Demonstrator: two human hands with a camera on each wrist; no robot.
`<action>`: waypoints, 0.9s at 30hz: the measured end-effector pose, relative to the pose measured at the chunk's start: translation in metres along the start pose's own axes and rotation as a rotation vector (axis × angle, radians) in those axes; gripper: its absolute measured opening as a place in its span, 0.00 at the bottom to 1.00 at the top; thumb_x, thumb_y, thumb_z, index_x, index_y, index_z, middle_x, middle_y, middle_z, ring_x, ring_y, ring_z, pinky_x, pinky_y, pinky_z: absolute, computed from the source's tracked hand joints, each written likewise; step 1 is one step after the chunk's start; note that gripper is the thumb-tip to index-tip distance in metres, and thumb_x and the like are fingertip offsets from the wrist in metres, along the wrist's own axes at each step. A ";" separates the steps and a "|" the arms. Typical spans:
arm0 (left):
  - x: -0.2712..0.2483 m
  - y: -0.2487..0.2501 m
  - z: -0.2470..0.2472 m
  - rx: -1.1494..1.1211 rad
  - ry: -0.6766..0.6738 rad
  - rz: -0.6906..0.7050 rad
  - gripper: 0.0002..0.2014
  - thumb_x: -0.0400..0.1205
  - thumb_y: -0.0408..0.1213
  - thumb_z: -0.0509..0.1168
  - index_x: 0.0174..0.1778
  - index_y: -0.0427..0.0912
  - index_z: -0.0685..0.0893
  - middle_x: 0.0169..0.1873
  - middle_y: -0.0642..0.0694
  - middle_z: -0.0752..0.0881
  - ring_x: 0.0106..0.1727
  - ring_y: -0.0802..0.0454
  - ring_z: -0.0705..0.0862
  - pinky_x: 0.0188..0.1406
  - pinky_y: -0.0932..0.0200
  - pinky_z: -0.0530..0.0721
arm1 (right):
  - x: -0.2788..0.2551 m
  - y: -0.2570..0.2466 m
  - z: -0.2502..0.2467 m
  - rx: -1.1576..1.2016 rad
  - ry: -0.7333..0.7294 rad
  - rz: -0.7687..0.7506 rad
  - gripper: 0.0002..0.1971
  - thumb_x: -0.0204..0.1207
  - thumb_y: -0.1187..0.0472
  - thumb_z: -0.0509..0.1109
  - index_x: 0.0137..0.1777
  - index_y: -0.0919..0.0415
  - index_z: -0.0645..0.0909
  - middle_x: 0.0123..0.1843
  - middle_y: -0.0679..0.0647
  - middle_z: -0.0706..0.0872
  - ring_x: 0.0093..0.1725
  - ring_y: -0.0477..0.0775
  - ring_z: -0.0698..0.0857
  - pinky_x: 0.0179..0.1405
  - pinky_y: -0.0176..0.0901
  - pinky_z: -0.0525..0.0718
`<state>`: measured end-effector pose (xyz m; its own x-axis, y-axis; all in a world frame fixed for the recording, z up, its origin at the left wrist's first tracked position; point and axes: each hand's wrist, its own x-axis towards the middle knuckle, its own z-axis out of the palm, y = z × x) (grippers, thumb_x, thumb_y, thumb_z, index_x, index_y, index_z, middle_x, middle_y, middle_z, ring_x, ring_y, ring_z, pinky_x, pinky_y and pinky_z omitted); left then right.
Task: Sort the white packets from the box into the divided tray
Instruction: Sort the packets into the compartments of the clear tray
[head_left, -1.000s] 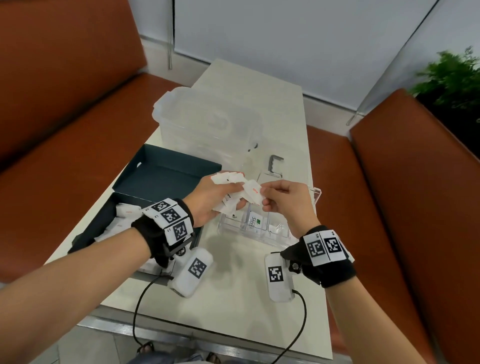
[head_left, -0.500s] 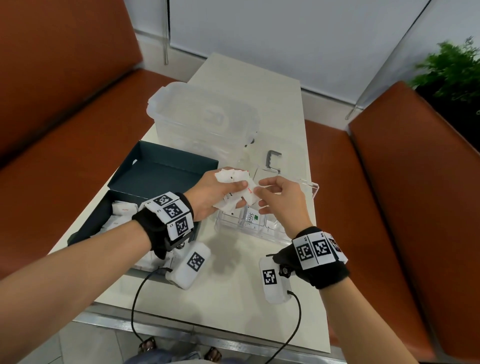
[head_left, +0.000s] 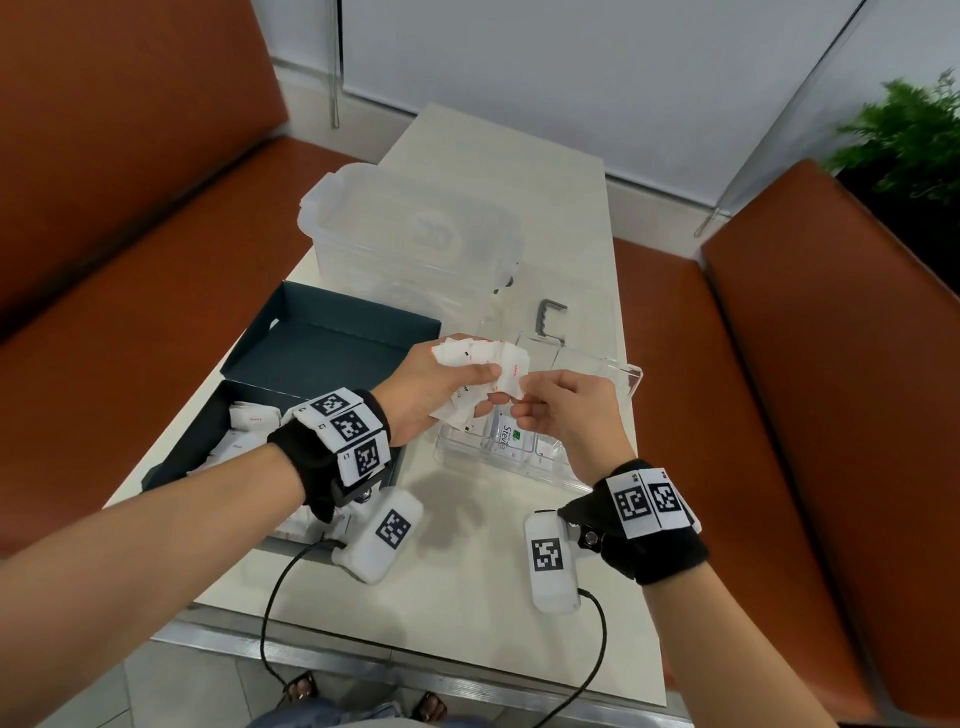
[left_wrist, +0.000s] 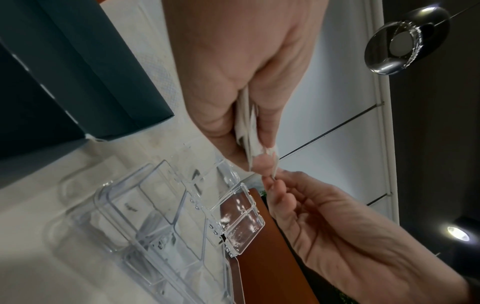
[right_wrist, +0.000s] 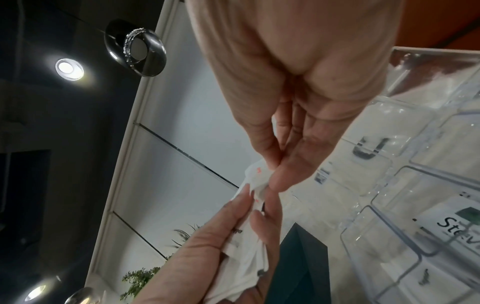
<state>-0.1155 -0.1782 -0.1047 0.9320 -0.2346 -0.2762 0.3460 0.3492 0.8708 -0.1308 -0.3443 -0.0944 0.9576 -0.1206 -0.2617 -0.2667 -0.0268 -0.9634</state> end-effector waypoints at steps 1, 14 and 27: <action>0.000 0.000 0.001 0.006 -0.004 -0.001 0.15 0.78 0.22 0.70 0.60 0.33 0.82 0.47 0.32 0.86 0.32 0.44 0.86 0.28 0.56 0.83 | 0.000 0.000 -0.001 0.006 -0.002 0.001 0.02 0.77 0.72 0.70 0.44 0.71 0.84 0.31 0.62 0.85 0.29 0.54 0.87 0.29 0.39 0.86; 0.016 -0.010 0.018 0.158 -0.009 -0.042 0.12 0.75 0.21 0.73 0.52 0.36 0.84 0.46 0.32 0.88 0.36 0.40 0.89 0.29 0.52 0.89 | 0.006 -0.007 -0.024 -0.160 0.016 -0.043 0.08 0.77 0.66 0.72 0.55 0.62 0.85 0.40 0.58 0.89 0.33 0.51 0.85 0.34 0.41 0.85; 0.016 -0.021 0.027 0.168 -0.067 -0.088 0.13 0.77 0.22 0.71 0.57 0.31 0.82 0.49 0.26 0.87 0.38 0.38 0.85 0.31 0.56 0.85 | 0.048 0.035 -0.106 -0.776 0.365 -0.010 0.04 0.75 0.59 0.72 0.45 0.51 0.88 0.46 0.52 0.88 0.37 0.51 0.83 0.38 0.43 0.83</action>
<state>-0.1108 -0.2138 -0.1169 0.8877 -0.3192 -0.3319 0.3980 0.1693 0.9016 -0.1057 -0.4557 -0.1342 0.9006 -0.4250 -0.0906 -0.3854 -0.6847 -0.6186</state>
